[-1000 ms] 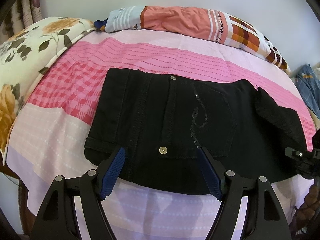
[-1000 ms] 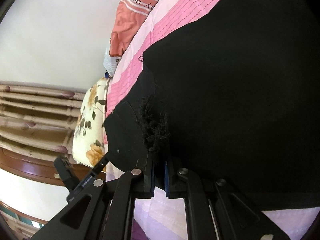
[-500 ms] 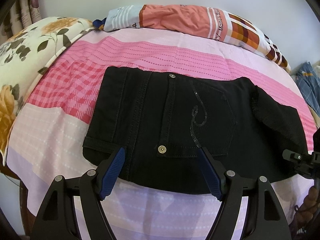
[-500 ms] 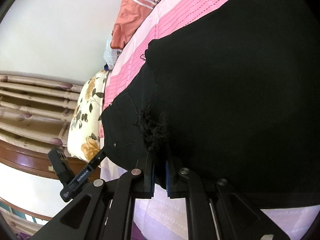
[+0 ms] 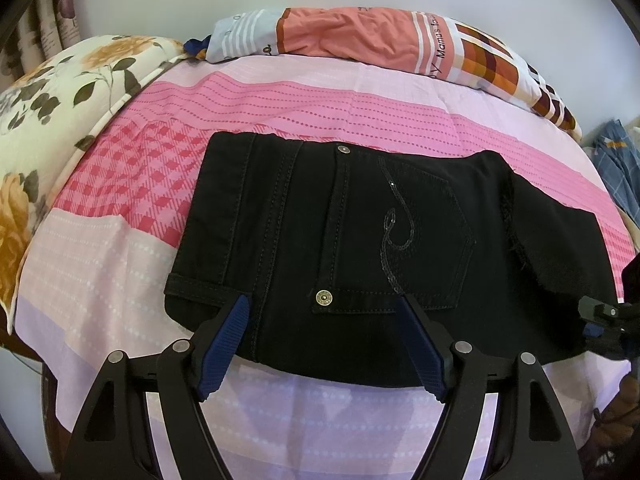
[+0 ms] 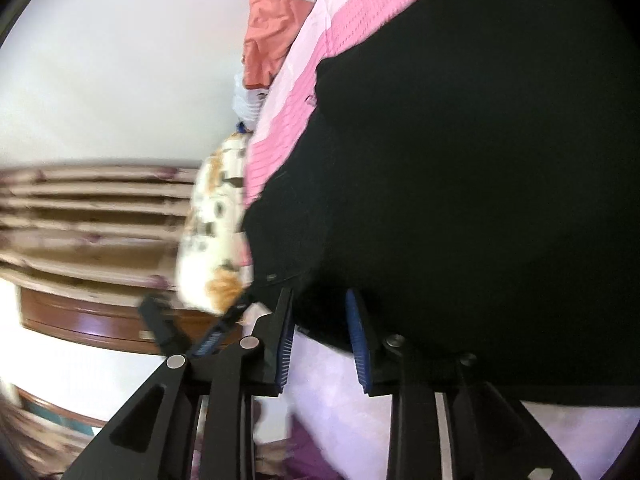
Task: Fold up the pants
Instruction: 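Lay the hems down beside the left tool and press the fold flat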
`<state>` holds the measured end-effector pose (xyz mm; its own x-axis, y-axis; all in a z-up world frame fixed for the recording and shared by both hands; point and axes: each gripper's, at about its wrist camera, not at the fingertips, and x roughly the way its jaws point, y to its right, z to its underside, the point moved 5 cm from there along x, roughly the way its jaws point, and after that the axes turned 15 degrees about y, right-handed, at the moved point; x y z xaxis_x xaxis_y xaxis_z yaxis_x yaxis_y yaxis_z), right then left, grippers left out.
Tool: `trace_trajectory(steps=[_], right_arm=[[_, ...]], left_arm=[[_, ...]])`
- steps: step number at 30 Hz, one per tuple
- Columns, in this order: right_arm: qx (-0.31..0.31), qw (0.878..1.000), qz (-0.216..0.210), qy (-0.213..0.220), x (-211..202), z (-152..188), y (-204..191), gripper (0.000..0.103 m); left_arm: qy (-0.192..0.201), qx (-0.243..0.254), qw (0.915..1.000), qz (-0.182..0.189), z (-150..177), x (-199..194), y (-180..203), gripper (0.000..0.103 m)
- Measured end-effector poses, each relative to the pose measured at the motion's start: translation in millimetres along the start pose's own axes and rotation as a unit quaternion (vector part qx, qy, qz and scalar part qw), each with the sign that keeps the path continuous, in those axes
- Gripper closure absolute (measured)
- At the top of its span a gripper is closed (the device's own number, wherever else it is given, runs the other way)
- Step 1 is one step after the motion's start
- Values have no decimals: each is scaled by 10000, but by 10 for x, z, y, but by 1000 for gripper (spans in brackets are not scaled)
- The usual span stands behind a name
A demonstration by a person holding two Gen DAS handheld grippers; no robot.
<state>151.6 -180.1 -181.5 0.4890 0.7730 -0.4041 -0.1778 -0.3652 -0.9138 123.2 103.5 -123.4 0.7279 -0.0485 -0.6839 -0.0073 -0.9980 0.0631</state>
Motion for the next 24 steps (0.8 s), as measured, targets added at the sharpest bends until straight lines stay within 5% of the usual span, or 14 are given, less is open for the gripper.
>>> trace_trajectory(steps=[9,14,24], right_arm=[[158,9995,-274,-8,-30,15,-54,74],[174,9994,-203,237,-139,-138,-40,70],[-26,10000,27,-83,108,-11,-1,74]], left_arm=[[-10,-24,10000,-20,-2,3,-13,26],[-20,-106,9999,-16,-11,4,-62,26],[-39,-47,10000,-27,-11,2,-69,23]])
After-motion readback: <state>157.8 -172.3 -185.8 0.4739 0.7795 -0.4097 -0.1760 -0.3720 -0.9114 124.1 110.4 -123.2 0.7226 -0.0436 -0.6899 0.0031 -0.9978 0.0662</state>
